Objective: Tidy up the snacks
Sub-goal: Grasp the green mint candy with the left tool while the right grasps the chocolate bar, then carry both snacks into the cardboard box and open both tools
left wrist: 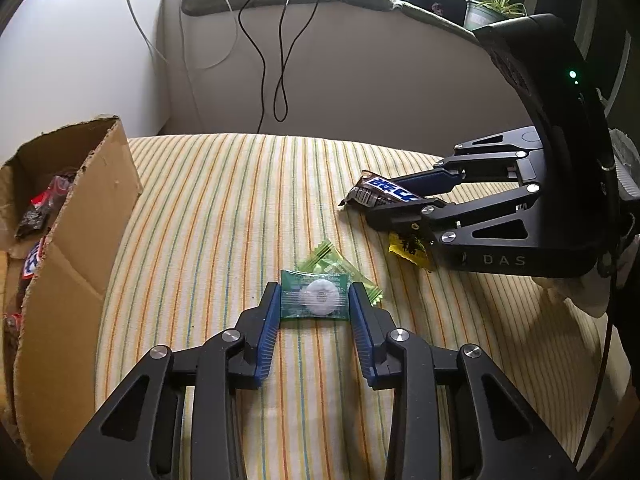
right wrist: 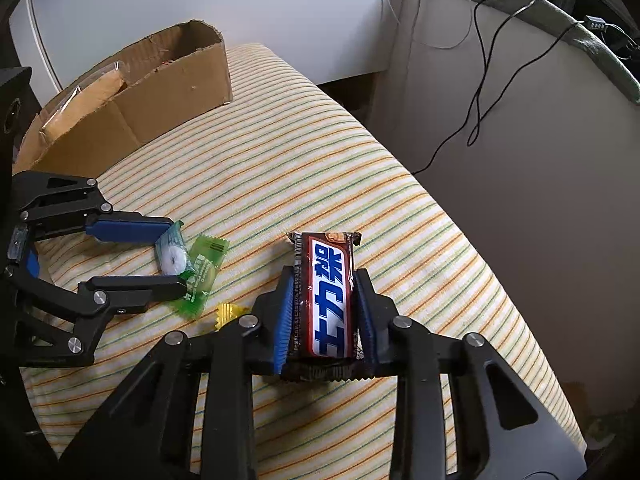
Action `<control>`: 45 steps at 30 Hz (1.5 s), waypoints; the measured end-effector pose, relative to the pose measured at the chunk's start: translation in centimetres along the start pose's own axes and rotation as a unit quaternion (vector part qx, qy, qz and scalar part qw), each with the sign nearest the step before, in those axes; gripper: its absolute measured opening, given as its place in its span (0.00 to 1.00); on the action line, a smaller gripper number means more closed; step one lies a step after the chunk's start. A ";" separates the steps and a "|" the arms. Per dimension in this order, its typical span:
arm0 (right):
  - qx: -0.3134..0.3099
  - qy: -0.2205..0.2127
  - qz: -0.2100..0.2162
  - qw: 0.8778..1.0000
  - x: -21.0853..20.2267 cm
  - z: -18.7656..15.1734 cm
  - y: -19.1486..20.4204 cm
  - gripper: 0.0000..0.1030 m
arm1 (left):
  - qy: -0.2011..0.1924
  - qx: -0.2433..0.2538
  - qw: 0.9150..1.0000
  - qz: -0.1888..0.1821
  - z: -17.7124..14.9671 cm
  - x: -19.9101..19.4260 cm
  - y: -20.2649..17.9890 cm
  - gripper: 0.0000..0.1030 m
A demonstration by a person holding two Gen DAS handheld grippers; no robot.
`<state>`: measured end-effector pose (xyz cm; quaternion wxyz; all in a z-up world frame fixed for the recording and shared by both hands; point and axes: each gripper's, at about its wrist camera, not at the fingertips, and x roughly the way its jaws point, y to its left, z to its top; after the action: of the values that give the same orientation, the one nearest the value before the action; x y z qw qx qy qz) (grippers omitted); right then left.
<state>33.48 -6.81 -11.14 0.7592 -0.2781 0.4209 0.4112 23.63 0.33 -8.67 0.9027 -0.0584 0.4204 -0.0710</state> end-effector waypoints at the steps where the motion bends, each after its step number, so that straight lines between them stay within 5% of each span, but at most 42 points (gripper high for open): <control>1: 0.004 -0.001 -0.004 1.000 -0.1 -0.1 -0.1 0.29 | -0.001 0.000 1.000 0.000 0.1 0.0 -0.1 0.31; 19: 0.041 -0.045 -0.021 0.998 -4.1 0.4 0.3 0.29 | -0.053 -0.004 0.999 0.006 -0.2 -5.9 1.1 0.31; 45: 0.039 -0.096 -0.023 0.994 -7.1 7.3 8.4 0.29 | -0.120 -0.026 0.991 0.045 -1.5 -15.0 6.2 0.31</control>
<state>27.04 0.25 -2.05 0.8157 -0.2168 0.3552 0.4018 13.45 9.05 0.58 0.9471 -0.0708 0.3128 -0.0121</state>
